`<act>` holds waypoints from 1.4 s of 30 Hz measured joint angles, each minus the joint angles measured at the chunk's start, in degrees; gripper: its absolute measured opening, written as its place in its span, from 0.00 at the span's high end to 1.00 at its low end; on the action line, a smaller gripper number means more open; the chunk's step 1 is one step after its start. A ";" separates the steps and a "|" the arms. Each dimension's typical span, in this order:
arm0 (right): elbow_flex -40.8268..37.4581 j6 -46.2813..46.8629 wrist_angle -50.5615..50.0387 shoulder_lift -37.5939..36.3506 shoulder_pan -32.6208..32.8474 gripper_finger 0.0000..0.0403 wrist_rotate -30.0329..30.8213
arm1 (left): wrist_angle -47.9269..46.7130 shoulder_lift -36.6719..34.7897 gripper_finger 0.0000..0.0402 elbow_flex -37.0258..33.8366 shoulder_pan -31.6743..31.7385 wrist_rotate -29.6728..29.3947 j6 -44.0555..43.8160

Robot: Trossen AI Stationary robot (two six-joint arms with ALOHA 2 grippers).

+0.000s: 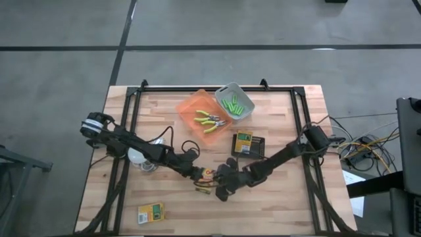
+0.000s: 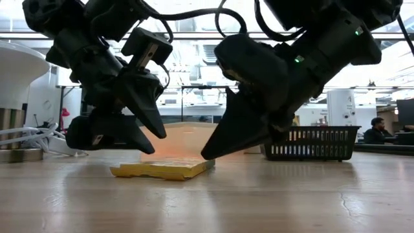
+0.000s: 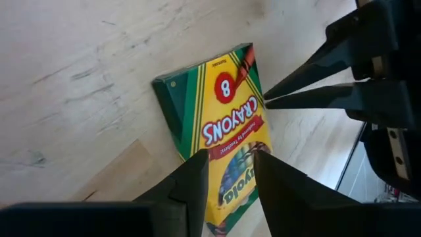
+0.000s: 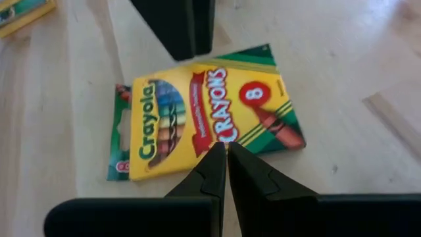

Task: Pick & Place School Supplies
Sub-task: Put the yellow crayon box into the black bin

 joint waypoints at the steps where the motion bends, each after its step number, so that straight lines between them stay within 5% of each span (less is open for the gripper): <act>1: 0.00 0.00 0.06 0.00 -0.20 0.96 0.00 | -0.01 0.00 0.69 0.00 0.00 -0.01 0.00; 15: -0.13 -2.62 1.49 0.00 -1.19 0.96 0.00 | 0.02 0.00 0.69 -0.02 0.00 -0.09 -0.46; 42: -6.73 -5.67 26.52 4.30 2.03 0.96 11.39 | 0.01 -0.04 0.69 -0.09 0.00 -0.07 -1.69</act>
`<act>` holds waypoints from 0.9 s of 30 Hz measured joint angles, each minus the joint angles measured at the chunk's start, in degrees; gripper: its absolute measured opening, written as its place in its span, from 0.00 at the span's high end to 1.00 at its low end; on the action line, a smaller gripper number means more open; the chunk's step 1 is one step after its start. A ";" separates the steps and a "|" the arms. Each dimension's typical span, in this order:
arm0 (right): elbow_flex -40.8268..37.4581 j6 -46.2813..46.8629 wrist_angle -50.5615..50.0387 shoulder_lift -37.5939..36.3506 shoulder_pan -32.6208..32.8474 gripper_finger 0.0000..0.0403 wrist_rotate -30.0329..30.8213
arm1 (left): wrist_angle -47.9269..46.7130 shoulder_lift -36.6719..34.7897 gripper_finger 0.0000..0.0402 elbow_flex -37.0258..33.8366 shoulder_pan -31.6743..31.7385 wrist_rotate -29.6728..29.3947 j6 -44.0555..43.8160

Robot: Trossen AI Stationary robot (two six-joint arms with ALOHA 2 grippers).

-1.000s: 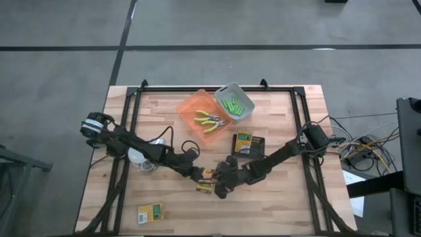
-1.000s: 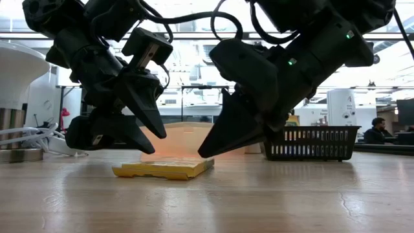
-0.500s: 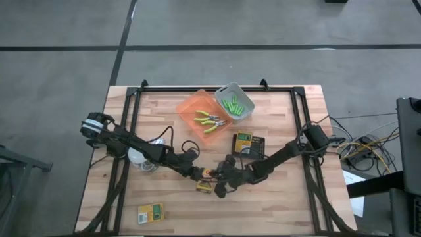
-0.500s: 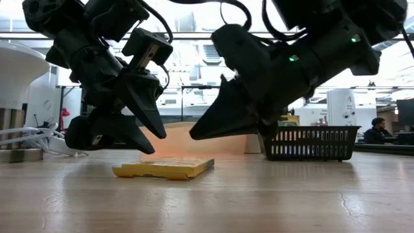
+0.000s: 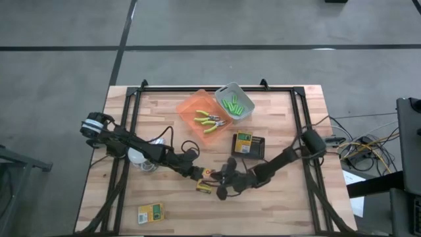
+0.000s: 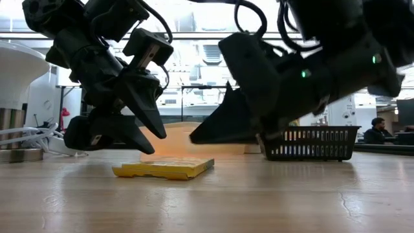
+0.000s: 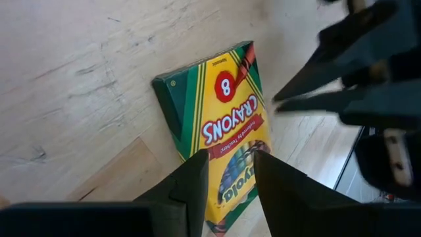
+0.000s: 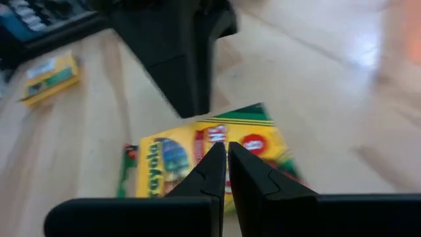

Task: Pick & Place School Supplies
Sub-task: Put the yellow crayon box into the black bin

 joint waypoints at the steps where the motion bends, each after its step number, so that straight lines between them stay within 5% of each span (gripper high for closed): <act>1: 0.02 -0.44 2.70 1.16 0.00 0.96 -0.65 | 0.01 0.00 0.69 0.00 0.02 -0.01 -0.37; 6: 0.30 -0.74 8.99 3.92 0.02 0.96 -2.70 | 0.01 0.00 0.69 0.04 0.02 0.01 -1.95; 27: 0.37 -0.39 2.57 3.66 0.02 0.96 -3.10 | -0.01 -0.02 0.69 0.02 0.01 -0.01 -2.01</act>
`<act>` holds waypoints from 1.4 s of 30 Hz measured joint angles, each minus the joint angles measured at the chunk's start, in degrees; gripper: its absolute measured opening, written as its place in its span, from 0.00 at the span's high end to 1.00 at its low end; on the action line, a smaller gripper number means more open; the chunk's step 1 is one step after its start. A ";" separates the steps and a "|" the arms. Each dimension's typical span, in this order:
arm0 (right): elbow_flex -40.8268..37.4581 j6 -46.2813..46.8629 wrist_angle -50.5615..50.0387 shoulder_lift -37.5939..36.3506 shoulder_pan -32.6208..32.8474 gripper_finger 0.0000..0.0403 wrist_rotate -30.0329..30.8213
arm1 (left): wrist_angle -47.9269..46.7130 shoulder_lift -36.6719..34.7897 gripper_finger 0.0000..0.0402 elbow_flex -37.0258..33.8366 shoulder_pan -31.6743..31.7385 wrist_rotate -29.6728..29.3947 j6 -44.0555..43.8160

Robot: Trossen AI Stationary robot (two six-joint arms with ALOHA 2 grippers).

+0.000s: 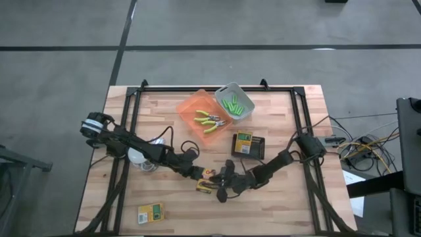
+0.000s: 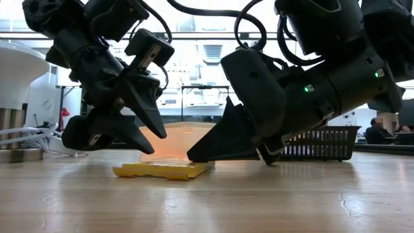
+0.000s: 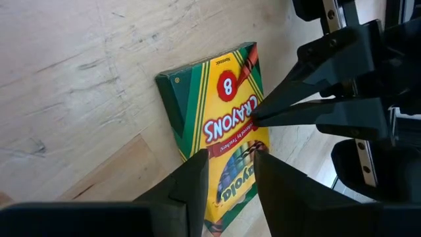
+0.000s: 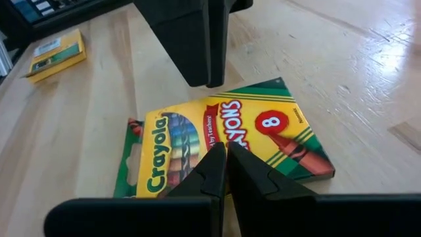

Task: Pick & Place School Supplies
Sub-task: Put the yellow crayon box into the black bin

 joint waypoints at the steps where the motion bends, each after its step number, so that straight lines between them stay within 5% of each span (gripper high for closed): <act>1: 0.05 0.30 -0.59 -0.08 -0.02 0.96 -0.54 | 0.00 0.00 0.69 0.00 0.01 0.00 0.00; 20: -0.16 -2.76 -8.73 -6.16 -0.04 0.96 -1.01 | -0.02 0.00 0.69 -0.04 0.01 -0.83 0.09; 42: 0.05 4.61 -17.25 -6.49 0.49 0.96 -2.42 | -0.02 0.00 0.69 -0.04 -0.01 -0.72 0.08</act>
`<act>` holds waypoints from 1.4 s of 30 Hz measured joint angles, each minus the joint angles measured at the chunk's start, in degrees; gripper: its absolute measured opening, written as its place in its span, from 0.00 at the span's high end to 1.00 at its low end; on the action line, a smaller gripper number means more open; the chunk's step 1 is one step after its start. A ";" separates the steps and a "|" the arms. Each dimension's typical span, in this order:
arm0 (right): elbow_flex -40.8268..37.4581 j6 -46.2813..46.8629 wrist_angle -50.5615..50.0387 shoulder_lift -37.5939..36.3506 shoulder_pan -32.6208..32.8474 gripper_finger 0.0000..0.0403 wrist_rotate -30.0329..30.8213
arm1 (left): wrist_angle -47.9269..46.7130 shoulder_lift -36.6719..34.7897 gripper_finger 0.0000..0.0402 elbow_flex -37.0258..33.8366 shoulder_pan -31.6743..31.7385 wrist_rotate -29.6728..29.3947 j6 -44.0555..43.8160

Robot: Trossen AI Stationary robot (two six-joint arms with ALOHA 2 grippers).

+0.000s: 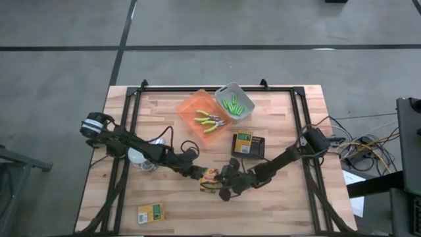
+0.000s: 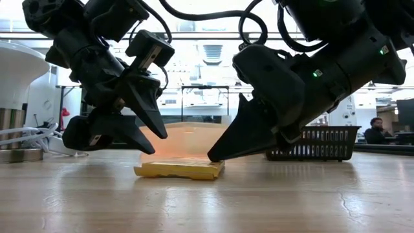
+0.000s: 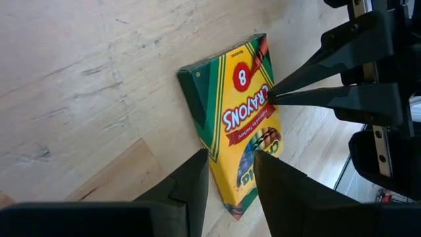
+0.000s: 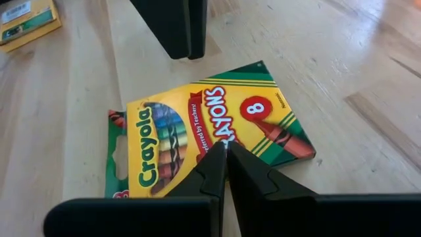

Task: Pick & Place School Supplies
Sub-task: Put the yellow crayon box into the black bin

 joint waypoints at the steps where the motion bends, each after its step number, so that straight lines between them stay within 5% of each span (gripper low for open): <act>1: 0.04 0.94 -0.71 -0.02 0.12 0.96 -0.20 | 0.00 0.00 0.69 0.00 0.00 0.02 -0.14; 20: 0.04 6.44 -7.25 -0.04 1.02 0.96 0.43 | 0.28 0.00 0.69 0.13 0.00 0.44 -7.45; 42: -0.03 6.39 -7.18 -0.04 1.02 0.96 0.32 | 8.38 7.26 0.69 0.38 -0.02 -0.91 -3.76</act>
